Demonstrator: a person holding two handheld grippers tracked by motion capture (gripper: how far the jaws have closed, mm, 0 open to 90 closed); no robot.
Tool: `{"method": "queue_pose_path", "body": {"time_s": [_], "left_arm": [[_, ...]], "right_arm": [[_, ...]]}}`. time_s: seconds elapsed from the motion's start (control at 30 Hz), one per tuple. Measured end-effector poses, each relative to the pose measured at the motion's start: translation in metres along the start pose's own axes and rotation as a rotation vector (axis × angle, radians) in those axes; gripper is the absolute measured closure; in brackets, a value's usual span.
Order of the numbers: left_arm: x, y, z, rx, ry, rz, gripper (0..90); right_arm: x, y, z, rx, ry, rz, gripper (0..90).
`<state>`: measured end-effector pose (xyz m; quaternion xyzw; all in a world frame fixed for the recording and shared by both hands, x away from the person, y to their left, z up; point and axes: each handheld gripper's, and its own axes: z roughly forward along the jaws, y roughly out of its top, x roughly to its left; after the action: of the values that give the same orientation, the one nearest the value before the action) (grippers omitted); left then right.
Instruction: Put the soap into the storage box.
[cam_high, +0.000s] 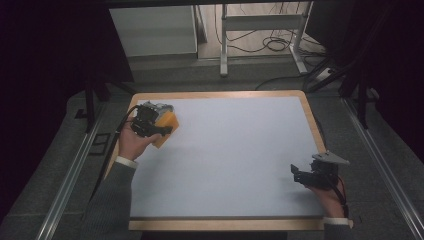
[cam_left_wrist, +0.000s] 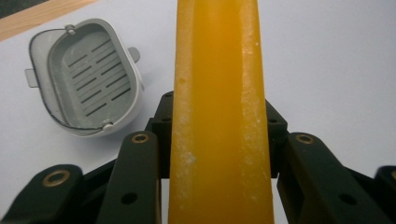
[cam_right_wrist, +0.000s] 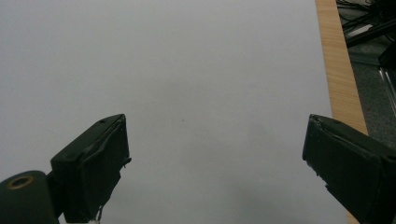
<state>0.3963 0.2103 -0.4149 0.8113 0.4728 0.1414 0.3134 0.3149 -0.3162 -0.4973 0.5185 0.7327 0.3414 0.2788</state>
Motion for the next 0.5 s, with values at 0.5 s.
{"method": "queue_pose_path", "body": {"time_s": [0.5], "left_arm": [[0.019,0.015,0.006,0.013,0.009,-0.041,61.2]], "right_arm": [[0.000,0.000,0.000,0.002,0.001,0.000,7.4]]}}
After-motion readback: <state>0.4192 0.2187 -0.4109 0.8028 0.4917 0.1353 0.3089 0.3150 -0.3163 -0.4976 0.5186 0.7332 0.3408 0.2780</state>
